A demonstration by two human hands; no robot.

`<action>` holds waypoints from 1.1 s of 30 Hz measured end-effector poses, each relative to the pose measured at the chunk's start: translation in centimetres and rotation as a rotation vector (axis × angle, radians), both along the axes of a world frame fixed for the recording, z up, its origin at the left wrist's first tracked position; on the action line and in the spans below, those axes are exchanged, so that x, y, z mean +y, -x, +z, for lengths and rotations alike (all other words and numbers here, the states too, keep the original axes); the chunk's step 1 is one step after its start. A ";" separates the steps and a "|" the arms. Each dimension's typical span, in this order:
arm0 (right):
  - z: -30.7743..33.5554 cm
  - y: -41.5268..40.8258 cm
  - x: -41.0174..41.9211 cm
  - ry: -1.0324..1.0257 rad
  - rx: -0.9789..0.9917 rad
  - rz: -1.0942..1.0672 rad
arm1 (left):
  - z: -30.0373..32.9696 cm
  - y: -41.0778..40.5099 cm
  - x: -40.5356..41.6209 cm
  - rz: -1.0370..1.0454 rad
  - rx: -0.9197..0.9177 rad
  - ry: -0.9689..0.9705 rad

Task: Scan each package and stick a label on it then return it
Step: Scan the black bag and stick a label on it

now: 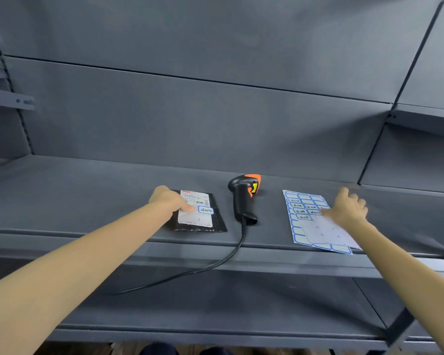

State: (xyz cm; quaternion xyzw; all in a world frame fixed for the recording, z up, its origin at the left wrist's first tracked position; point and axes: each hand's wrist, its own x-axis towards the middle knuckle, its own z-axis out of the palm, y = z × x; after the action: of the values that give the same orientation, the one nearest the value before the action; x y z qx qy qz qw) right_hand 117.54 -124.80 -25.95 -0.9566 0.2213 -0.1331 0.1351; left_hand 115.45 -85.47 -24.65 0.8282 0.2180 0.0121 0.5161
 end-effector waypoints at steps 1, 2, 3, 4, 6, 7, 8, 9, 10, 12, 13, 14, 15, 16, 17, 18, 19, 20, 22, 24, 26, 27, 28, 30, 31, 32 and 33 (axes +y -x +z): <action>0.0 -0.1 0.4 0.022 -0.033 0.026 | -0.1 0.1 0.3 0.028 -0.042 0.093; 0.0 -0.1 0.9 0.049 -0.063 0.071 | -0.1 0.2 0.5 0.045 -0.083 0.190; 0.1 -0.2 1.3 0.090 -0.078 0.134 | 0.1 0.3 0.8 0.055 -0.124 0.288; 0.2 -0.3 1.8 0.143 -0.080 0.208 | 0.3 0.5 0.9 0.062 -0.154 0.384; 0.7 -0.4 2.9 0.246 -0.069 0.337 | 0.9 0.9 1.4 0.071 -0.191 0.536; 1.1 -0.5 3.6 0.288 -0.063 0.377 | 1.2 1.0 1.5 0.059 -0.211 0.571; 1.5 -0.6 4.3 0.318 -0.061 0.406 | 1.5 1.2 1.6 0.044 -0.234 0.590; 2.0 -0.6 5.0 0.337 -0.066 0.426 | 1.9 1.5 1.5 0.027 -0.255 0.611; 2.4 -0.7 5.6 0.347 -0.075 0.439 | 2.2 1.7 1.3 0.009 -0.271 0.636; 3.0 -0.5 6.7 0.351 -0.088 0.451 | 2.8 2.5 0.3 -0.030 -0.294 0.671; 3.2 -0.2 7.0 0.351 -0.091 0.454 | 3.2 2.9 -0.5 -0.055 -0.301 0.687; 3.4 0.1 7.1 0.351 -0.096 0.456 | 3.5 3.3 -1.4 -0.084 -0.306 0.705; 3.6 0.6 7.1 0.353 -0.099 0.456 | 3.8 3.7 -2.4 -0.113 -0.311 0.725; 3.8 1.1 6.9 0.355 -0.102 0.453 | 4.0 4.1 -3.4 -0.141 -0.312 0.744; 4.0 1.7 6.5 0.362 -0.104 0.445 | 4.1 4.5 -4.6 -0.172 -0.308 0.761; 4.3 2.3 5.9 0.373 -0.102 0.433 | 4.1 4.8 -5.7 -0.206 -0.302 0.773; 4.4 3.0 5.2 0.381 -0.094 0.416 | 4.0 5.1 -6.9 -0.240 -0.292 0.780; 4.6 3.8 4.3 0.385 -0.084 0.394 | 3.8 5.3 -8.2 -0.268 -0.282 0.788; 4.7 5.4 2.2 0.387 -0.064 0.347 | 3.4 5.8 -10.7 -0.312 -0.272 0.818; 4.5 7.2 -0.1 0.393 -0.045 0.305 | 2.7 6.4 -13.4 -0.348 -0.272 0.851; 4.0 9.0 -2.5 0.406 -0.018 0.264 | 1.8 7.2 -16.1 -0.384 -0.262 0.881; 3.8 9.9 -3.9 0.418 -0.004 0.243 | 1.3 7.7 -17.5 -0.403 -0.250 0.893; 3.5 10.9 -5.2 0.431 0.007 0.225 | 0.7 8.3 -18.9 -0.418 -0.237 0.904; 2.8 12.9 -8.0 0.444 0.014 0.190 | -0.5 9.4 -21.6 -0.448 -0.203 0.920; 2.4 14.0 -9.3 0.438 0.010 0.172 | -1.2 10.1 -22.9 -0.471 -0.187 0.922; 2.0 15.0 -10.5 0.429 0.005 0.155 | -1.9 10.7 -24.2 -0.494 -0.170 0.920; 1.4 16.1 -11.6 0.416 0.003 0.139 | -2.6 11.3 -25.3 -0.510 -0.155 0.907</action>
State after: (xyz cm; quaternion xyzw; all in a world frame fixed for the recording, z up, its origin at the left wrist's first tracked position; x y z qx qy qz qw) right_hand 101.43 -136.44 -24.51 -0.9770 0.1227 -0.1646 -0.0569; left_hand 104.11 -110.82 -27.26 0.5451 -0.0459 -0.1480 0.8239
